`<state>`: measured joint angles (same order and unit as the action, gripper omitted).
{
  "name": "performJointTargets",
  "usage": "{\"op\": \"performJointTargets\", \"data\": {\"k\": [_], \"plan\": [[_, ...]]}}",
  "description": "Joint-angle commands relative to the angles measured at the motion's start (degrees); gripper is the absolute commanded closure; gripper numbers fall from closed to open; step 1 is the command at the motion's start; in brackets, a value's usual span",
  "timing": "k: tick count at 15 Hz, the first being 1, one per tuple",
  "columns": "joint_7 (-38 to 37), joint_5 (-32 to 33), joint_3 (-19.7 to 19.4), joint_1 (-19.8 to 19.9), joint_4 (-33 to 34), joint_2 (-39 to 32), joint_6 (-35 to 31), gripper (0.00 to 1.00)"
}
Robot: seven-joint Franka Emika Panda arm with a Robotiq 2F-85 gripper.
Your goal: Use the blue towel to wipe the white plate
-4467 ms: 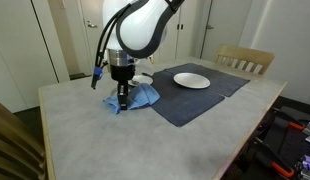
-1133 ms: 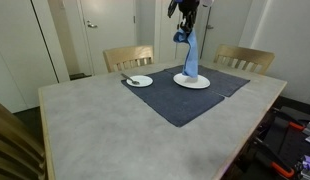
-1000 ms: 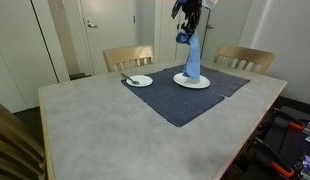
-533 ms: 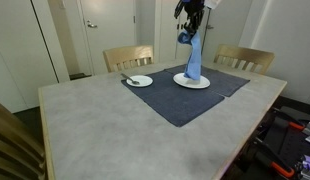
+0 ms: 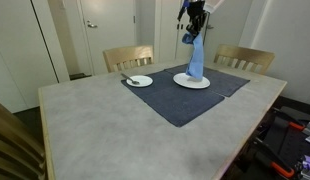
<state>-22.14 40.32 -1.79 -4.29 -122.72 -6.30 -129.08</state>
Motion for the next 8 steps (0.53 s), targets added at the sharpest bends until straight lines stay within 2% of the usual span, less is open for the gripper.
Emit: {"op": "performJointTargets", "data": {"k": [1, 6, 8], "plan": [[1.69, -6.97, -0.65, 2.96, 0.88, -2.0, -2.89, 0.99], [10.07, -24.87, -1.28, 5.91, -0.95, -1.23, -6.38, 0.99], [13.5, -27.39, -1.43, 6.21, -0.85, -1.67, -6.7, 0.99]]}}
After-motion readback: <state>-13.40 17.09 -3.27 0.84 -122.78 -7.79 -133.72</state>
